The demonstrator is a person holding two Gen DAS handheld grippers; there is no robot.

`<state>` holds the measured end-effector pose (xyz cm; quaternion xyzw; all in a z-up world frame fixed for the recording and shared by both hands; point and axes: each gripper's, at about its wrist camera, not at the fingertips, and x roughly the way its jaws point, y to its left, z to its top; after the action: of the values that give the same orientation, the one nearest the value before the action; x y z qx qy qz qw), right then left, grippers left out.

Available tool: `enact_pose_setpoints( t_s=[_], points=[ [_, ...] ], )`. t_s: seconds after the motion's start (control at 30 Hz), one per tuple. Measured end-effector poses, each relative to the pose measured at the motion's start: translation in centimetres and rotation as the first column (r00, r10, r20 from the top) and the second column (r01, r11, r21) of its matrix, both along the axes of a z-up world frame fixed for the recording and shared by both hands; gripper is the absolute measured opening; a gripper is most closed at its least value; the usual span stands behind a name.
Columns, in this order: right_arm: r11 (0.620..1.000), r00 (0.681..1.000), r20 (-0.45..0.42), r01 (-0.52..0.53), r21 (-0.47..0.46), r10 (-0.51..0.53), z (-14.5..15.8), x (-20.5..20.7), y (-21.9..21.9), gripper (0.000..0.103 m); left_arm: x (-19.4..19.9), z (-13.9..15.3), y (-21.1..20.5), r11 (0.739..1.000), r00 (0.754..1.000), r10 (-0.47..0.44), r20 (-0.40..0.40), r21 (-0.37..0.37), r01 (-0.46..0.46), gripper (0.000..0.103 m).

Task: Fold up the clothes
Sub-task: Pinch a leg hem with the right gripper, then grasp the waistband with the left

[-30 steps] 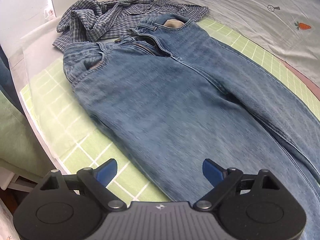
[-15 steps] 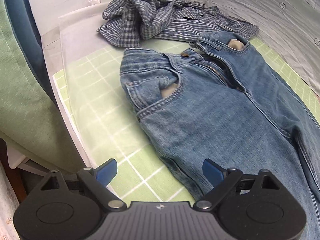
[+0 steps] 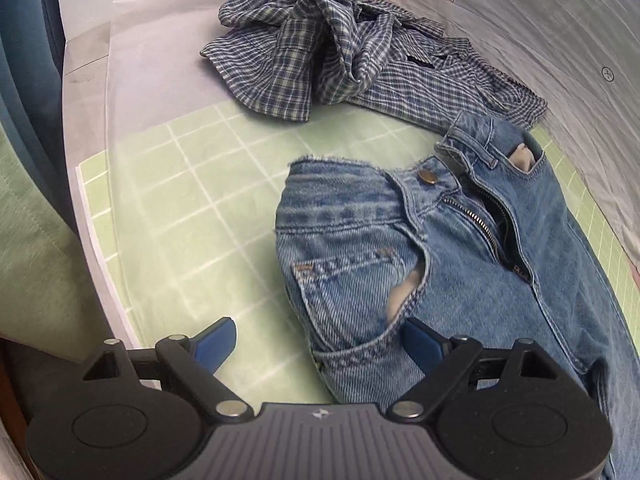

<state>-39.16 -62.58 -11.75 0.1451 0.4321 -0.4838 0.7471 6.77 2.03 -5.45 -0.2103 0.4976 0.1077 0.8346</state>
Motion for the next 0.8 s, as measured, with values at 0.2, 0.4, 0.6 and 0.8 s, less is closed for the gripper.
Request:
enact_pose_setpoints(
  t_s=[0.2, 0.4, 0.6, 0.8],
  points=[
    [0.997, 0.998, -0.006, -0.069, 0.029, 0.069, -0.6, 4.5, 4.3, 0.080, 2.1, -0.5, 1.2, 0.999, 1.000, -0.018, -0.015, -0.049, 0.018, 0.030],
    [0.995, 0.996, -0.012, -0.084, 0.051, 0.085, -1.0, 7.5, 6.7, 0.080, 0.6, -0.6, 2.9, 0.998, 0.999, -0.020, -0.032, -0.053, 0.019, 0.019],
    [0.994, 0.995, -0.012, -0.094, 0.049, 0.095, -1.0, 9.2, 7.3, 0.080, 0.6, 0.5, 2.9, 0.996, 0.995, -0.090, -0.034, -0.022, 0.089, 0.033],
    [0.998, 0.997, 0.035, -0.069, 0.009, 0.068, 0.0, 11.2, 6.7, 0.080, 2.1, 2.9, 2.7, 0.998, 0.998, -0.056, -0.023, -0.043, 0.055, 0.045]
  ],
)
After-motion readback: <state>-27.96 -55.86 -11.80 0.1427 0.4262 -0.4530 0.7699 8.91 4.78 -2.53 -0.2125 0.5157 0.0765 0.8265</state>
